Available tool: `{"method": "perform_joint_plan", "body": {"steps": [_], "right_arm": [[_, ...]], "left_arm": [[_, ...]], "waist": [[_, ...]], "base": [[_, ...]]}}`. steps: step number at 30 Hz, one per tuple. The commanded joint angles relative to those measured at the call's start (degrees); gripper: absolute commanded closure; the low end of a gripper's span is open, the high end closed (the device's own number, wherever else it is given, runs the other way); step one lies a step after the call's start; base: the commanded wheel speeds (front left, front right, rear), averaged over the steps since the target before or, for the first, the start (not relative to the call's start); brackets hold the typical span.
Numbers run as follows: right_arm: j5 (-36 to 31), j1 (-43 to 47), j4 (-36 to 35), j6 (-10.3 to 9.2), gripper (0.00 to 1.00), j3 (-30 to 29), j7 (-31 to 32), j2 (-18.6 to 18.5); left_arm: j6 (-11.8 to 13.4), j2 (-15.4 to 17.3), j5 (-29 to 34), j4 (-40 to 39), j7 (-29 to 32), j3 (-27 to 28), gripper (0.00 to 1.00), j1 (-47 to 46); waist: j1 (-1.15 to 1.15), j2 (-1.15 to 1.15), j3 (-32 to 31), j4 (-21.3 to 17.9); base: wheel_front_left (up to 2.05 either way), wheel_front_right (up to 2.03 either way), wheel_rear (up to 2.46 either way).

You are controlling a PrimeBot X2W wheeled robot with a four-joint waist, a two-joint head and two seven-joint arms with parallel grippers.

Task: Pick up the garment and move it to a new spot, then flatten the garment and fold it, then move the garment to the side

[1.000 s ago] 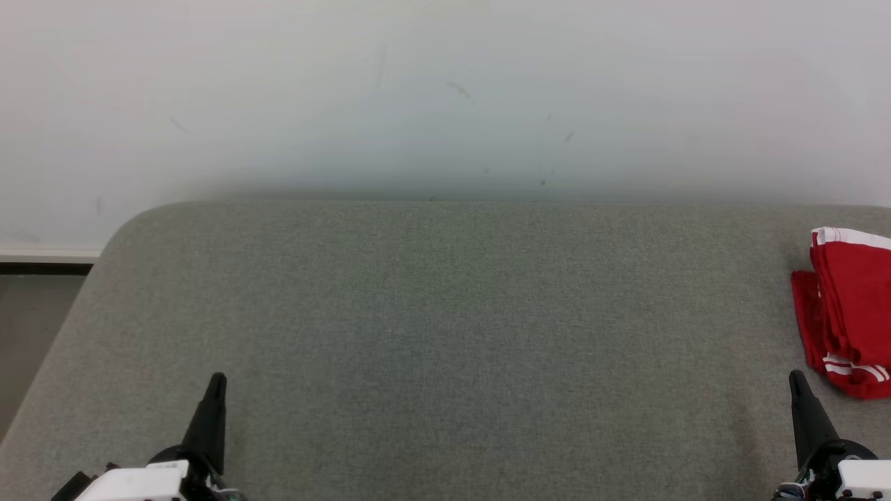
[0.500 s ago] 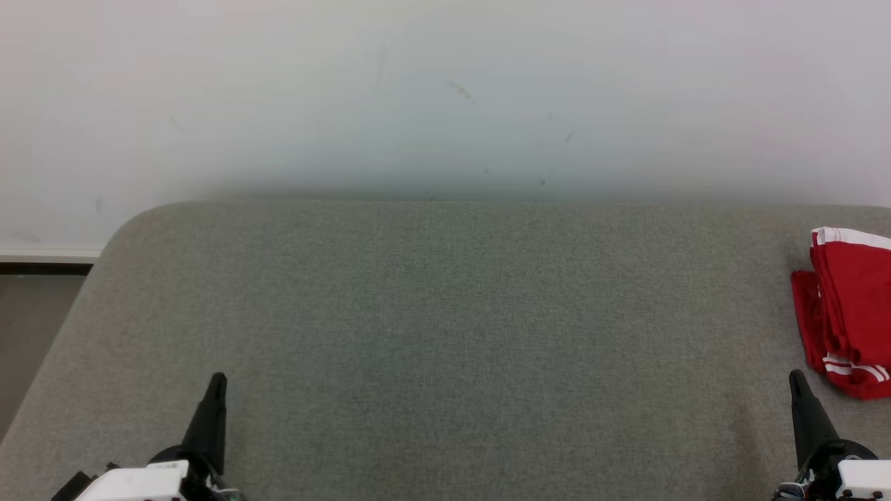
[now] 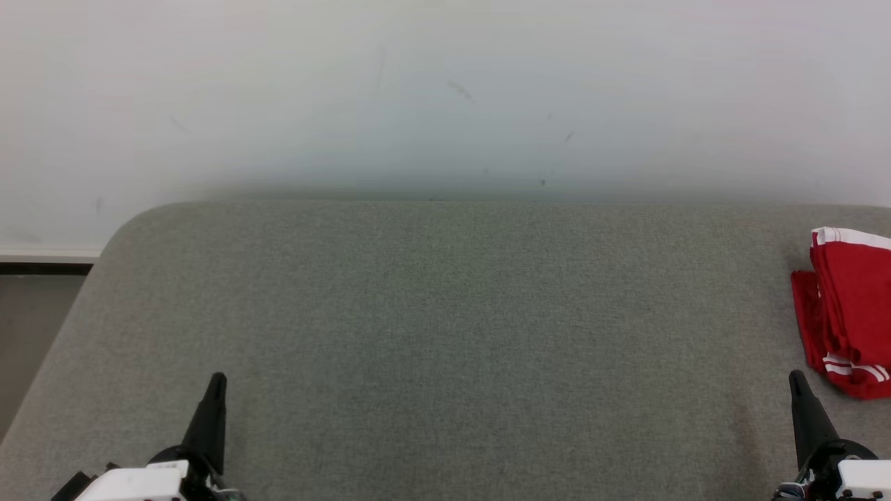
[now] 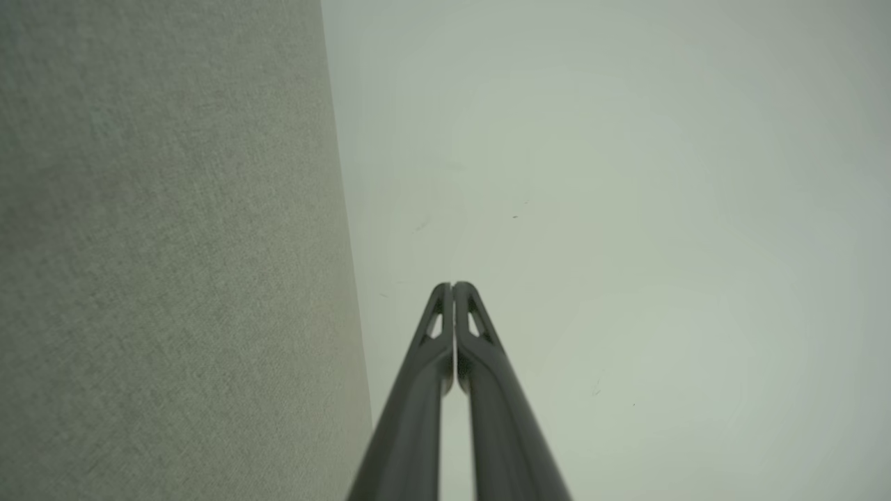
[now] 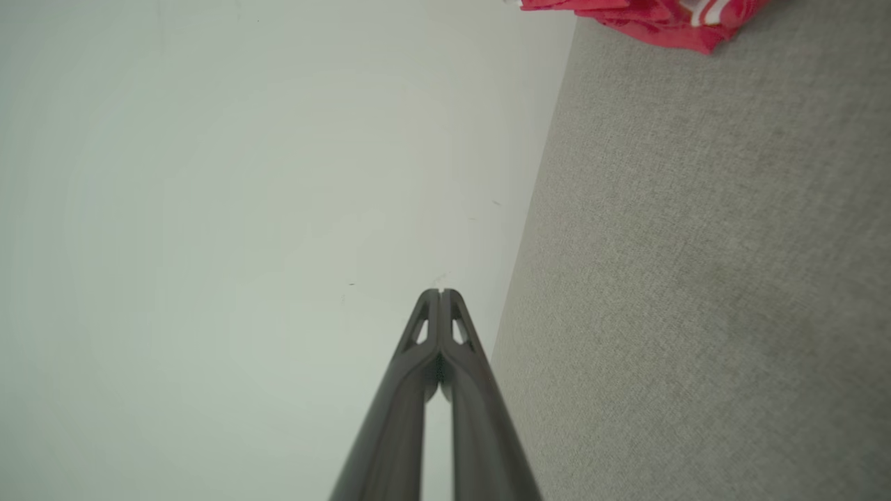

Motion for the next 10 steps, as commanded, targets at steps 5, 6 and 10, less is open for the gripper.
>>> {"method": "perform_joint_plan", "body": {"steps": [5, 6, 10], "right_arm": [[0.1, -0.7, -0.2, -0.12, 1.00, -0.2, 0.2, -0.5], [0.1, -0.7, -0.2, -0.12, 1.00, -0.2, 0.2, -0.5], [0.1, -0.7, -0.2, -0.12, 1.00, -0.2, 0.2, -0.5]], "left_arm": [[-0.3, 0.2, 0.6, 0.0, 0.1, 0.2, 1.00, -0.5], [-0.3, 0.2, 0.6, 0.0, 0.2, 0.2, 1.00, -0.5], [-0.3, 0.2, 0.6, 0.0, 0.2, 0.2, 1.00, -0.5]], "waist": [[0.00, 0.00, 0.0, 0.0], [0.00, 0.00, 0.0, 0.0], [0.00, 0.00, 0.0, 0.0]], "base": [[0.00, 0.00, 0.00], [0.00, 0.00, 0.00], [0.00, 0.00, 0.00]]}}
